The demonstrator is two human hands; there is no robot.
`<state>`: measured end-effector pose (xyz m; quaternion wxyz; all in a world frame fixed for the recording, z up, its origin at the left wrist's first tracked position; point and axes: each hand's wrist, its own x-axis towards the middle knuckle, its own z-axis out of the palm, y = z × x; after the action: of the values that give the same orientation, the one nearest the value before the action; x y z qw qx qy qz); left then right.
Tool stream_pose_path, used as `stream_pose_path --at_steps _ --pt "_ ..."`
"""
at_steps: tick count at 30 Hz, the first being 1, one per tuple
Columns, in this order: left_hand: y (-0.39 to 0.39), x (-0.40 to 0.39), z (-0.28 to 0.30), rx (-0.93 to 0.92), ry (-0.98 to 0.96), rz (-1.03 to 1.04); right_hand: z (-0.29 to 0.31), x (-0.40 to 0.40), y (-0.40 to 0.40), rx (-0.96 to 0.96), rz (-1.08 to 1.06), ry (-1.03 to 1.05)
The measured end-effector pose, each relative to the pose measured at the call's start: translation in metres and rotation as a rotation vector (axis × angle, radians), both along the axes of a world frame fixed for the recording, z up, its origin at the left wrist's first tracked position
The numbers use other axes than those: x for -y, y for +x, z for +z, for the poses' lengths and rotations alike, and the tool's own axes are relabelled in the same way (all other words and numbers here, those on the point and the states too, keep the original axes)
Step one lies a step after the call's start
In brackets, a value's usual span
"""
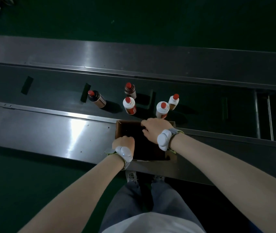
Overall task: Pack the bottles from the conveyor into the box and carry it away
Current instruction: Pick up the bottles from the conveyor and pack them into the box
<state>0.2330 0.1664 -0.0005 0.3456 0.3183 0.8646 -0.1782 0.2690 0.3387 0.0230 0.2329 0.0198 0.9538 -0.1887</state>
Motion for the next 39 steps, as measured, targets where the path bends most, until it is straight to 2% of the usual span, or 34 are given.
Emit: stream_pose_path --at_steps 9,13,21,30,39 --pt "-0.017 0.001 -0.063 0.148 -0.014 0.095 -0.032 -0.001 0.000 0.070 -0.049 -0.024" --pt "-0.013 -0.003 -0.078 0.091 -0.006 0.066 -0.039 -0.002 -0.004 0.074 -0.034 -0.021" --pt "-0.011 -0.002 -0.092 0.095 -0.063 0.029 -0.041 -0.001 -0.010 0.047 -0.051 -0.024" --pt "-0.021 -0.009 -0.059 0.125 -0.007 0.139 -0.025 -0.002 -0.013 -0.007 -0.057 -0.048" --pt "-0.089 -0.005 0.018 -0.016 0.179 0.306 0.015 -0.012 -0.059 -0.055 -0.120 -0.030"
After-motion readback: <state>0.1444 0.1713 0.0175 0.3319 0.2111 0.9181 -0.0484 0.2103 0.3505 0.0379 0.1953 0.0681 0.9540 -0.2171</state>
